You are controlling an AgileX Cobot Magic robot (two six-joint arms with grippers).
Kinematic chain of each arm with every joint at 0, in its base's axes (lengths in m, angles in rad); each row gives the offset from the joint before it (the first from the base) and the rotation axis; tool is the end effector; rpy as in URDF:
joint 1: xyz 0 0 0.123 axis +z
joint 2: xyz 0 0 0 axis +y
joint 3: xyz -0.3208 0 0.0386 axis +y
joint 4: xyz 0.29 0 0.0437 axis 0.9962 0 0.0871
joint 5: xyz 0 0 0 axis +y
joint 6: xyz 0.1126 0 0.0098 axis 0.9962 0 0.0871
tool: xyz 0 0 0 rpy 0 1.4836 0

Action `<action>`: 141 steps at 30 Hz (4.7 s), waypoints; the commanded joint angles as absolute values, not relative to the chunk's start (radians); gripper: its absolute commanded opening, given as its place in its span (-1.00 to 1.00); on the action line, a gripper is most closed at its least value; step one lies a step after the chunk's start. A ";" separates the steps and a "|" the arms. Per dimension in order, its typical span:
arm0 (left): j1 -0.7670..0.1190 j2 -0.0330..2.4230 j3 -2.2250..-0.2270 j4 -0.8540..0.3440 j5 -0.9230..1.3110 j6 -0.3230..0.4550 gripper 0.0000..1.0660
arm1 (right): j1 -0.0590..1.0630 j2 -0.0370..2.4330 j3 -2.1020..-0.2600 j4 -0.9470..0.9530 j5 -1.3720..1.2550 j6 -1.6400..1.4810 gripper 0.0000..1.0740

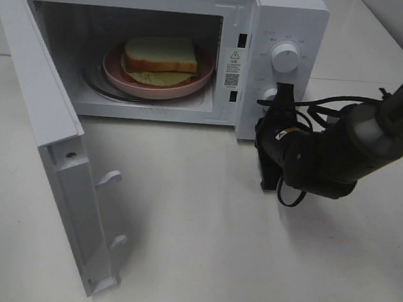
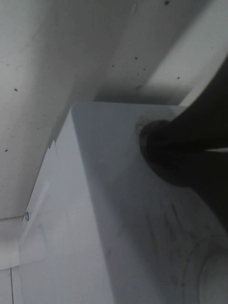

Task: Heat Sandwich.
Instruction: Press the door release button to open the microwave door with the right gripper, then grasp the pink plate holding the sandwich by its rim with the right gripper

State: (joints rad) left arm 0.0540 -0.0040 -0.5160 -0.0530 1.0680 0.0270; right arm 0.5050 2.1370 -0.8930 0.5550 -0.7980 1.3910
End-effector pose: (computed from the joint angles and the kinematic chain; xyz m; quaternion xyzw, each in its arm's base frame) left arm 0.0104 -0.0047 0.2922 -0.0101 0.8495 -0.0051 0.5274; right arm 0.4003 0.1726 0.0678 0.5818 0.5989 0.4145 0.3620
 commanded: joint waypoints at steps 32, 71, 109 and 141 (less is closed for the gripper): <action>0.057 -0.012 -0.515 -0.061 1.068 0.023 0.83 | 0.505 1.714 -0.673 0.445 -0.206 0.813 -0.94; 0.057 -0.012 -0.515 -0.061 1.068 0.023 0.83 | 0.502 1.666 -0.966 0.178 0.830 -0.282 -0.77; 0.057 -0.012 -0.515 -0.061 1.068 0.023 0.83 | 0.505 1.665 -1.065 -0.023 0.775 -0.984 0.76; 0.057 -0.012 -0.515 -0.061 1.068 0.023 0.83 | 0.656 1.736 -1.236 -0.201 0.627 -0.994 0.57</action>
